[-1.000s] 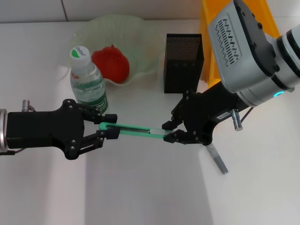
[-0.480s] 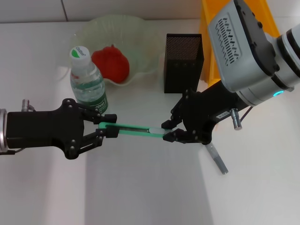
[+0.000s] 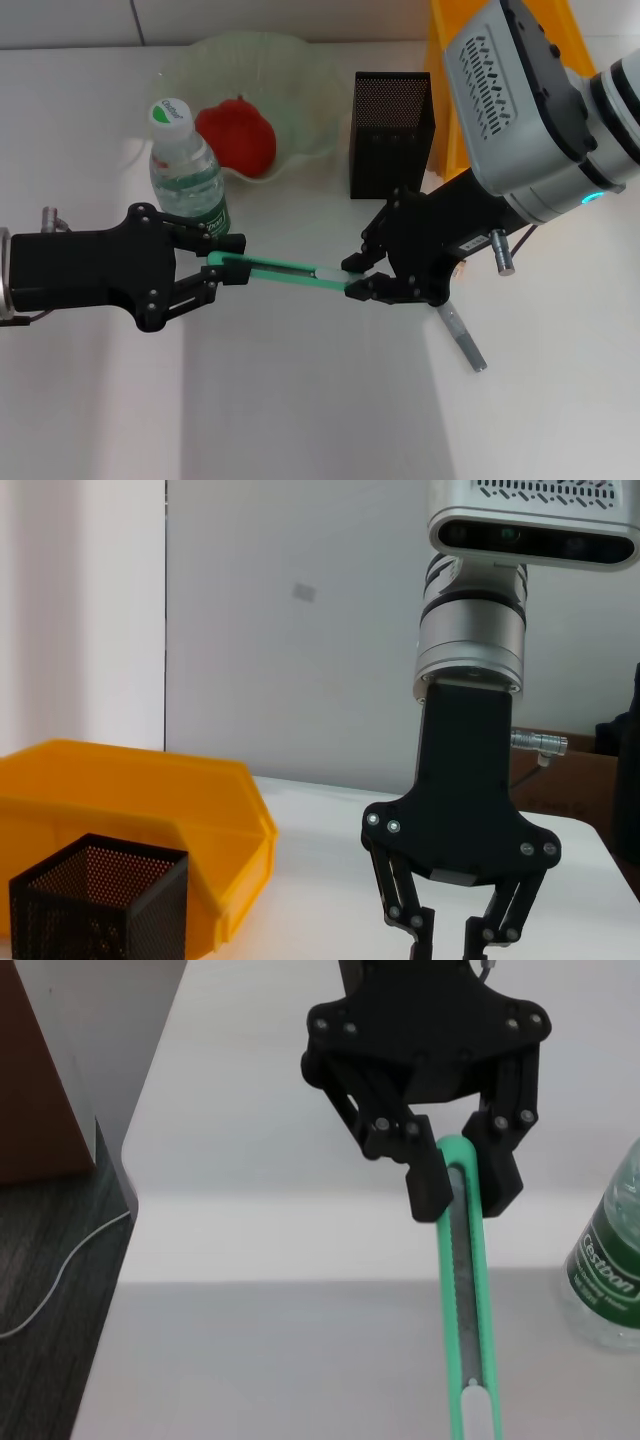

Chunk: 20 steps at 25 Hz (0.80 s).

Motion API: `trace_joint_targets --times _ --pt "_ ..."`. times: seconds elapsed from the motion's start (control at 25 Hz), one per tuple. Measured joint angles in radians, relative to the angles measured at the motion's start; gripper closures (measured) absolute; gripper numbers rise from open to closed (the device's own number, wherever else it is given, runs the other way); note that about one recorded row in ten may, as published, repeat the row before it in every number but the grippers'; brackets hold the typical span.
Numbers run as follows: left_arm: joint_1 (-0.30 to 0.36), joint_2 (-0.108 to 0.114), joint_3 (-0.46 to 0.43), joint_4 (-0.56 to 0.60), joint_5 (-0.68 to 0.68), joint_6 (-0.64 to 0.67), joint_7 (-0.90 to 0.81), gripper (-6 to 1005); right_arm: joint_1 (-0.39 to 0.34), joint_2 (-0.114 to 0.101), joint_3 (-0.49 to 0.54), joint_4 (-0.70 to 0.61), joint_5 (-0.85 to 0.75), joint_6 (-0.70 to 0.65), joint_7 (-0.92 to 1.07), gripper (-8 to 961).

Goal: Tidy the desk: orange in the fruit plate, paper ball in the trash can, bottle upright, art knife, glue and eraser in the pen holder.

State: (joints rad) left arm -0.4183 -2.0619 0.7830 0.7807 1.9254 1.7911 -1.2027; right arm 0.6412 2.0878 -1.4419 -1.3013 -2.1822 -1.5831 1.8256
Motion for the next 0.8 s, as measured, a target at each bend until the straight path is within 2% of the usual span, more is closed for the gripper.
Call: trace_joint_targets --times 0.4,0.6,0.72,0.8 --pt "0.0 0.0 -0.001 0.0 -0.001 -0.005 0.0 796 0.0 0.0 0.003 -0.001 0.025 0.012 0.002 661" --pt "0.0 0.0 -0.001 -0.001 -0.001 -0.006 0.0 796 -0.007 -0.001 0.013 -0.007 0.031 0.029 0.002 429" --pt "0.003 0.0 -0.001 -0.001 -0.001 -0.006 0.0 796 -0.009 -0.004 0.014 -0.008 0.047 0.031 0.002 369" --pt "0.003 0.0 -0.004 -0.001 -0.001 -0.006 -0.001 796 -0.011 -0.004 0.019 -0.011 0.05 0.028 0.0 369"
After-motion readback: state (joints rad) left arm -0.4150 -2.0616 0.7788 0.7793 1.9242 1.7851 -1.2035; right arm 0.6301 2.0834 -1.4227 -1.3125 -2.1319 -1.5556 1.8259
